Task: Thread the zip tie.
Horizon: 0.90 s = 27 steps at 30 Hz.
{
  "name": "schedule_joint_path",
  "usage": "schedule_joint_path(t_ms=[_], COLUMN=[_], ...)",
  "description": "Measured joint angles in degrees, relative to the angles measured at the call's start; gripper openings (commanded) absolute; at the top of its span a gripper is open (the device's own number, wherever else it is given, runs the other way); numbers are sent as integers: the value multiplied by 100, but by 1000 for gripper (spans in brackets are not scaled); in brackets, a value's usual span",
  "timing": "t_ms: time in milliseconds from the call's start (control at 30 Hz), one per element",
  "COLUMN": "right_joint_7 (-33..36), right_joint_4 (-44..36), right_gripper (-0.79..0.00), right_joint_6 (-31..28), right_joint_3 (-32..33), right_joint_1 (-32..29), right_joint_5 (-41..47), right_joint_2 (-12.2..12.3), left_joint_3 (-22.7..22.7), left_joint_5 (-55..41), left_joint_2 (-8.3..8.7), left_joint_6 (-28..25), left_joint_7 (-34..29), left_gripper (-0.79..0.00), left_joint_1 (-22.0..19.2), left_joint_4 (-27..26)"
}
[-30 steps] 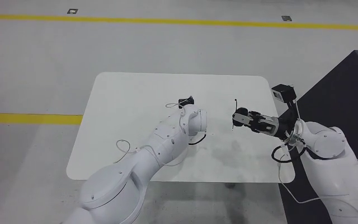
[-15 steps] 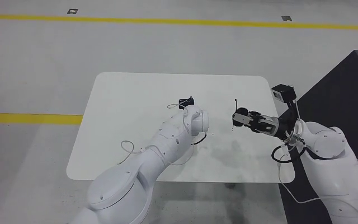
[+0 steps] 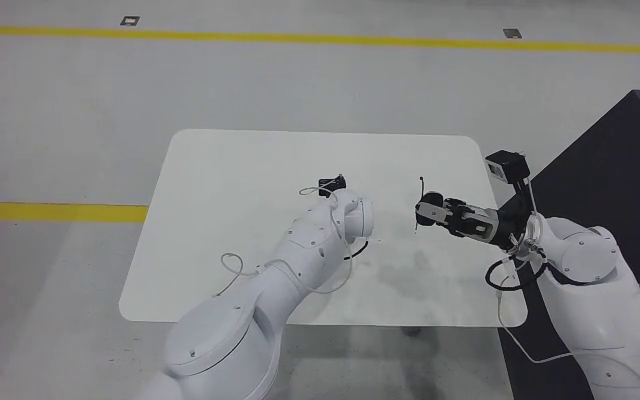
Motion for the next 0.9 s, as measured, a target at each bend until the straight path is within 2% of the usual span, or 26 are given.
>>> schedule_joint_path(t_ms=[300,533,700,900], right_joint_7=[0,0,0,0], right_joint_4=[0,0,0,0], right_gripper=[-785,-785,-785,-785], right_joint_6=[0,0,0,0], right_joint_3=[0,0,0,0], right_joint_1=[0,0,0,0], right_joint_5=[0,0,0,0], right_joint_2=[0,0,0,0], left_joint_3=[-68,-158,-216,-314], left_joint_5=[93,189,276,418], left_joint_2=[-117,-184,-188,-117], left_joint_6=[-59,77,220,458], left_joint_7=[-2,1,-150,-356], left_gripper=[-785,-785,-785,-785], left_joint_1=[-35,-221,-311,-367], left_joint_4=[128,-70,-248,-484])
